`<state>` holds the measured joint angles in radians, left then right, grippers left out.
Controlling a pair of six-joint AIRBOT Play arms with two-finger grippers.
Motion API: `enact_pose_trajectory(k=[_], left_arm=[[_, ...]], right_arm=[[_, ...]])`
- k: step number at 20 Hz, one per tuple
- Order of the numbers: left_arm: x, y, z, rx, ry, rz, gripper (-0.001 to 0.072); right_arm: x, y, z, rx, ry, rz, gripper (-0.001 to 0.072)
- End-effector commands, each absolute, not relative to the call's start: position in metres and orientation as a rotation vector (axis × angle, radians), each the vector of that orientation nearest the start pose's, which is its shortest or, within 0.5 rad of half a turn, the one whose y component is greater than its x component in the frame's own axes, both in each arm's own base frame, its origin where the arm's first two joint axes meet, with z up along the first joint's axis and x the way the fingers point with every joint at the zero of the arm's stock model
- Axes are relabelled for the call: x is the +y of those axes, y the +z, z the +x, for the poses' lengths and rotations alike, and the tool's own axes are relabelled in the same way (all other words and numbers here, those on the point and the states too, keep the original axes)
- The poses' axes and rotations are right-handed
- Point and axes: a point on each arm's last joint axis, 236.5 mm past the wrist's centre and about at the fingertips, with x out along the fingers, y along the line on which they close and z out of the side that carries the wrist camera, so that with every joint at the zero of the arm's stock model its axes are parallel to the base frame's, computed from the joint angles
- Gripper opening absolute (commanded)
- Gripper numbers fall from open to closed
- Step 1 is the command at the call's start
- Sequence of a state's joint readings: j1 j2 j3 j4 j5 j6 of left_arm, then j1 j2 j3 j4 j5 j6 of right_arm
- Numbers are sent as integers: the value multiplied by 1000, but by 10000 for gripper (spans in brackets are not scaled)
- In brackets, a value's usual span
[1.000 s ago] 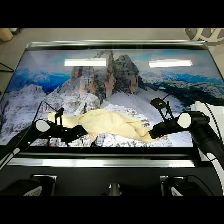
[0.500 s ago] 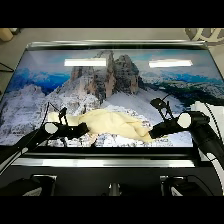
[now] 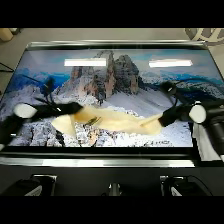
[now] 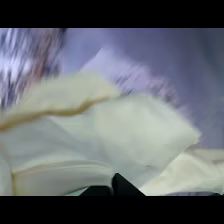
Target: Fold the shirts.
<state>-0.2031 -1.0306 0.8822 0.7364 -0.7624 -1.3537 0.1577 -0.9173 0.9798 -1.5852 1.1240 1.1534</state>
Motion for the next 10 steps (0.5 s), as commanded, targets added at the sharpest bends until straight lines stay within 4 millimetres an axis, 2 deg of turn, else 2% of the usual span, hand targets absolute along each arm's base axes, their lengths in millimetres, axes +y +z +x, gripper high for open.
enact_pose_trajectory(k=[1, 2, 3, 4, 5, 6, 7, 8, 10], left_arm=[[-133, 337, 367, 261, -530, -425, 32], [-104, 404, 351, 80, -470, -381, 31], [-78, 461, 326, -65, -405, -336, 31], [-59, 499, 302, -160, -350, -329, 32], [-45, 526, 280, -233, -303, -334, 31], [-36, 539, 266, -276, -266, -337, 32], [-30, 544, 256, -296, -236, -340, 32], [-28, 542, 252, -284, -223, -344, 32], [-36, 524, 251, -202, -238, -347, 33]], right_arm=[[-2, 245, 362, 628, 79, -663, 15], [-11, 307, 354, 492, 12, -666, 15], [-15, 361, 338, 373, -33, -639, 15], [-18, 400, 321, 278, -63, -602, 15], [-21, 430, 302, 202, -86, -566, 15], [-24, 446, 287, 159, -100, -555, 15], [-27, 456, 275, 134, -113, -550, 15], [-29, 457, 268, 129, -116, -544, 15], [-31, 449, 261, 164, -115, -509, 15]])
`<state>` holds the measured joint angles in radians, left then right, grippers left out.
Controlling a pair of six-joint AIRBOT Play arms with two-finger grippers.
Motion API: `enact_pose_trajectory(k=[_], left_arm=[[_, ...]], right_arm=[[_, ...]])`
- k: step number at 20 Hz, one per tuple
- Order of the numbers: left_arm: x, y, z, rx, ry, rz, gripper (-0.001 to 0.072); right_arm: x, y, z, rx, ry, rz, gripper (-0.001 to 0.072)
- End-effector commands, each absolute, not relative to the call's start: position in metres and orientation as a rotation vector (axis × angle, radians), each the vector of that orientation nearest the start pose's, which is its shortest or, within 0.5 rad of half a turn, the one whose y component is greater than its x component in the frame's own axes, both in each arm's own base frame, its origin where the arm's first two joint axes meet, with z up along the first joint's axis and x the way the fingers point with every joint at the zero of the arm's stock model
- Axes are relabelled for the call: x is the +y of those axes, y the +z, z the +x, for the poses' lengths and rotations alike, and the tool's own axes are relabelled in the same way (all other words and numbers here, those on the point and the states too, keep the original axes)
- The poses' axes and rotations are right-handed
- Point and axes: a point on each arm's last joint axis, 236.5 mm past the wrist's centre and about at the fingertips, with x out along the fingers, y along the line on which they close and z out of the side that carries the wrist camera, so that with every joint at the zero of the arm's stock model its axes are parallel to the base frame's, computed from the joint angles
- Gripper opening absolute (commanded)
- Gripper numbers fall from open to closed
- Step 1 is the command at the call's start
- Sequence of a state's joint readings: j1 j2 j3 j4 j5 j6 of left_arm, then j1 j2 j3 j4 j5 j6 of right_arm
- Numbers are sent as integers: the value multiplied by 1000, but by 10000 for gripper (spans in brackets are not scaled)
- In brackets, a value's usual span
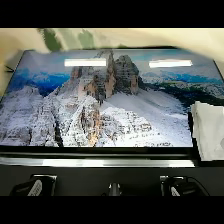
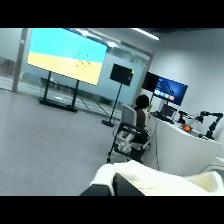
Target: Fold the shirts.
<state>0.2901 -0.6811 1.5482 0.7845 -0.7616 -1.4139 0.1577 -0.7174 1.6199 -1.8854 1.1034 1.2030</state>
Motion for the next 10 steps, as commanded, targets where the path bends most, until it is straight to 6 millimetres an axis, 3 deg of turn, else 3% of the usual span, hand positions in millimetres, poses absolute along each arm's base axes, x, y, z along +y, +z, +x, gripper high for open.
enact_pose_trajectory(k=[1, 4, 10], left_arm=[[-42, 514, 252, -156, -255, -340, 33], [-47, 500, 254, -99, -268, -310, 33], [-48, 497, 255, -89, -269, -302, 33]], right_arm=[[-31, 442, 260, 194, -108, -501, 15], [-31, 431, 260, 241, -100, -497, 15], [-34, 424, 258, 276, -104, -503, 15]])
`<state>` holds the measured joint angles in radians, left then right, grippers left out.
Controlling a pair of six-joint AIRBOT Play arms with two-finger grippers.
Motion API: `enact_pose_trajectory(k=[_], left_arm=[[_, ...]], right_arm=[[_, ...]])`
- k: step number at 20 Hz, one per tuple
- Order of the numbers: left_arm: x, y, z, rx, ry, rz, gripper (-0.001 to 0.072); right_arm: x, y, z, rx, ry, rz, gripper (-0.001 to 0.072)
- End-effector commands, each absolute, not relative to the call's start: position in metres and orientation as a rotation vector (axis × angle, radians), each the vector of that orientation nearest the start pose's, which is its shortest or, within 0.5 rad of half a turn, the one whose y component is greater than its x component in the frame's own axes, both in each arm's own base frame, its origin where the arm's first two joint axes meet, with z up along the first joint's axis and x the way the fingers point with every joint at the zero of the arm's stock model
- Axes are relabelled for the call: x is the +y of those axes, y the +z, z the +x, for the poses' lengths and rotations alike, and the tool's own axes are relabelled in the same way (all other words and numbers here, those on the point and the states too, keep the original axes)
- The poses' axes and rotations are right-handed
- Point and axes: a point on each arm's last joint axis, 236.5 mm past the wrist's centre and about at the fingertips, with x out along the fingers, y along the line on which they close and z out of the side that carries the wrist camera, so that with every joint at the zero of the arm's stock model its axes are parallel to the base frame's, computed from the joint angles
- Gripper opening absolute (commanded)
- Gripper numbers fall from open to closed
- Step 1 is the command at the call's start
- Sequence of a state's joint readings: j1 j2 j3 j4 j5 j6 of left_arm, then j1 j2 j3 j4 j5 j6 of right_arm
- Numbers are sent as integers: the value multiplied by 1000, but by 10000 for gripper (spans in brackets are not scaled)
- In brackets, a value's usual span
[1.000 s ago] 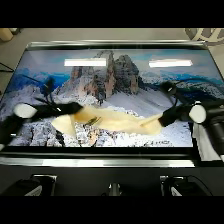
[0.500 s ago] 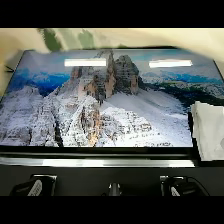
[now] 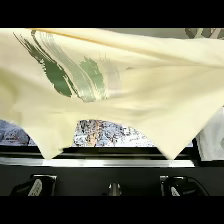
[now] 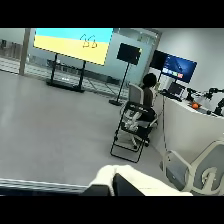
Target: Fold the shirts.
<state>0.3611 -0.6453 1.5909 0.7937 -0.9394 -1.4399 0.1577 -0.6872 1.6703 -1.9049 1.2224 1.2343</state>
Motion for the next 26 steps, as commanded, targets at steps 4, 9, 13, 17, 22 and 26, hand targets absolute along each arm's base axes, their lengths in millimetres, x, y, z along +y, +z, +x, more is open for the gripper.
enact_pose_trajectory(k=[4, 9, 13, 17, 22, 26], left_arm=[[-58, 479, 250, -14, -293, -214, 32], [-67, 494, 208, -98, -260, -108, 31], [-51, 495, 179, -124, -134, -43, 31], [-35, 442, 206, 89, -95, -136, 31], [6, 277, 308, 479, -50, -362, 32], [38, 118, 369, 733, 37, -536, 33]], right_arm=[[-36, 420, 251, 296, -97, -546, 15], [-42, 450, 215, 210, -121, -520, 14], [-46, 462, 196, 193, -131, -499, 14], [-43, 388, 221, 530, -63, -535, 14], [-6, 235, 339, 946, 134, -634, 15], [38, 109, 440, 1036, 208, -478, 16]])
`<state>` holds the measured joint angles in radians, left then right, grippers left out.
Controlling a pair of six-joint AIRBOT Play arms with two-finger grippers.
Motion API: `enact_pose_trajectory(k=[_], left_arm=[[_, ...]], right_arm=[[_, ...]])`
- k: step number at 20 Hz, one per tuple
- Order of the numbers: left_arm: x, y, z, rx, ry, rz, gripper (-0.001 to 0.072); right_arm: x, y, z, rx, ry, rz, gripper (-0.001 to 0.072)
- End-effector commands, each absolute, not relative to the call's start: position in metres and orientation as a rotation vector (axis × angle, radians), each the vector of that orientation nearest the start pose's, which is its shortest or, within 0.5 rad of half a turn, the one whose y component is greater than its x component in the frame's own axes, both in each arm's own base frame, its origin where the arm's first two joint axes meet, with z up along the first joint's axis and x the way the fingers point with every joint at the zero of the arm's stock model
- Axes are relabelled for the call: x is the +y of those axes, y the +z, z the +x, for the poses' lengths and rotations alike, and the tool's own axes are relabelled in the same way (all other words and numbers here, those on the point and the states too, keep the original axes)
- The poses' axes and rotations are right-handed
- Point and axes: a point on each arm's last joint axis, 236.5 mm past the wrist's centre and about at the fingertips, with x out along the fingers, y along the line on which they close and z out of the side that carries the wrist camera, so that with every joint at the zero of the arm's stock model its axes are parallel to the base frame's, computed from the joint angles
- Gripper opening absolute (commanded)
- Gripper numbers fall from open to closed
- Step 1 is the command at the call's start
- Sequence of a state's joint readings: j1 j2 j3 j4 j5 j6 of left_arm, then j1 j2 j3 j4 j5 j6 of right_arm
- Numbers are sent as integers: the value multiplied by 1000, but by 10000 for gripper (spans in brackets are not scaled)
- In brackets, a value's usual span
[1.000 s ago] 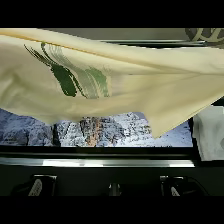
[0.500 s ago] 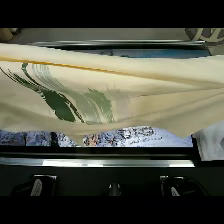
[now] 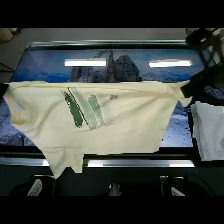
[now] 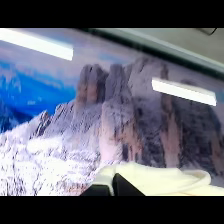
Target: Fold the shirts.
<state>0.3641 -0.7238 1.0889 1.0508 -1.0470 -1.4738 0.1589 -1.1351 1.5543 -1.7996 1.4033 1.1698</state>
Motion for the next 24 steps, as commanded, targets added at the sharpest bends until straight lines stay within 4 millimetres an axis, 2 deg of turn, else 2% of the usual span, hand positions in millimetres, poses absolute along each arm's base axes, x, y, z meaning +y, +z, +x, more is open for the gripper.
enact_pose_trajectory(k=[1, 2, 4, 6, 9, 10, 11, 12, 14, 15, 16, 17, 18, 20, 22, 24], left_arm=[[41, 84, 378, 796, 55, -580, 33], [43, 60, 386, 846, 65, -616, 33], [42, 31, 404, 883, 71, -722, 33], [31, 13, 416, 907, 23, -742, 33], [8, -16, 415, 999, -33, -709, 35], [4, -18, 416, 1006, -41, -705, 76], [6, -12, 417, 1004, -49, -699, 337], [12, -4, 416, 1016, -57, -682, 589], [45, 8, 395, 1112, -33, -591, 599], [66, 8, 373, 1202, 7, -555, 485], [78, 3, 348, 1294, 29, -542, 422], [81, -7, 321, 1390, 39, -557, 424], [78, -20, 303, 1449, 42, -591, 424], [65, -52, 278, 1520, 30, -627, 422], [46, -77, 259, 1564, -34, -636, 422], [32, -90, 256, 1547, -68, -678, 422]], right_arm=[[47, 81, 458, 1059, 206, -421, 16], [54, 58, 472, 1070, 209, -375, 16], [72, 26, 490, 1070, 231, -286, 16], [89, 10, 498, 1075, 231, -153, 16], [116, -9, 507, 1078, 263, 12, 16], [122, -10, 510, 1071, 274, 50, 92], [121, -4, 511, 1064, 280, 77, 376], [119, 8, 510, 1048, 326, 55, 459], [86, 32, 497, 1042, 401, -60, 456], [60, 37, 482, 1082, 414, -98, 422], [37, 35, 461, 1159, 427, -99, 416], [15, 28, 440, 1246, 431, -76, 397], [0, 21, 423, 1309, 434, -51, 355], [-16, 2, 395, 1407, 451, -8, 355], [-14, -15, 372, 1478, 500, 1, 356], [-7, -27, 360, 1509, 541, 22, 356]])
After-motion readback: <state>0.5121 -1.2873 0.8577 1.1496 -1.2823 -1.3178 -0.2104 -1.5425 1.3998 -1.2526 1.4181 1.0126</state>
